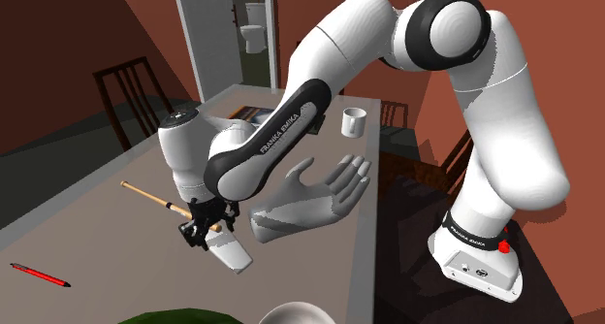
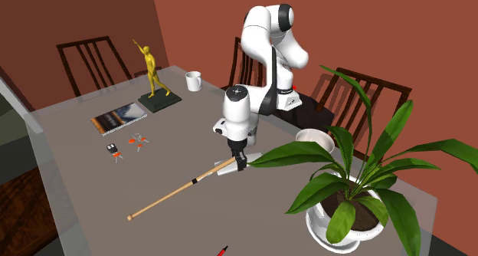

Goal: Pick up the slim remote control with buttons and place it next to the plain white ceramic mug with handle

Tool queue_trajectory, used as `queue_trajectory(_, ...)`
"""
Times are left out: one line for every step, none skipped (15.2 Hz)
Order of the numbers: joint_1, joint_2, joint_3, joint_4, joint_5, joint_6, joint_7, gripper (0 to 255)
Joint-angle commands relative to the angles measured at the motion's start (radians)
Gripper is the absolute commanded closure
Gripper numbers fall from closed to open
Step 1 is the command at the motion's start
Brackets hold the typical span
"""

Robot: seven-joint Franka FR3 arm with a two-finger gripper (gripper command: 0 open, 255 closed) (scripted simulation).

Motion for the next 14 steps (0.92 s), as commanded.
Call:
queue_trajectory(0.000, 0.001, 0.000, 0.000, 0.000, 0.000, 0.000, 255)
queue_trajectory(0.000, 0.001, 0.000, 0.000, 0.000, 0.000, 0.000, 255)
queue_trajectory(0.000, 0.001, 0.000, 0.000, 0.000, 0.000, 0.000, 255)
queue_trajectory(0.000, 0.001, 0.000, 0.000, 0.000, 0.000, 0.000, 255)
queue_trajectory(0.000, 0.001, 0.000, 0.000, 0.000, 0.000, 0.000, 255)
queue_trajectory(0.000, 0.001, 0.000, 0.000, 0.000, 0.000, 0.000, 255)
queue_trajectory(0.000, 0.001, 0.000, 0.000, 0.000, 0.000, 0.000, 255)
queue_trajectory(0.000, 0.001, 0.000, 0.000, 0.000, 0.000, 0.000, 255)
queue_trajectory(0.000, 0.001, 0.000, 0.000, 0.000, 0.000, 0.000, 255)
queue_trajectory(-0.002, -0.008, 0.003, 0.001, 0.004, -0.009, -0.003, 255)
queue_trajectory(-0.004, -0.016, 0.006, 0.002, 0.009, -0.018, -0.005, 255)
queue_trajectory(-0.006, -0.024, 0.009, 0.004, 0.013, -0.027, -0.008, 255)
queue_trajectory(-0.009, -0.033, 0.012, 0.005, 0.017, -0.037, -0.011, 255)
queue_trajectory(-0.011, -0.041, 0.015, 0.007, 0.022, -0.046, -0.013, 255)
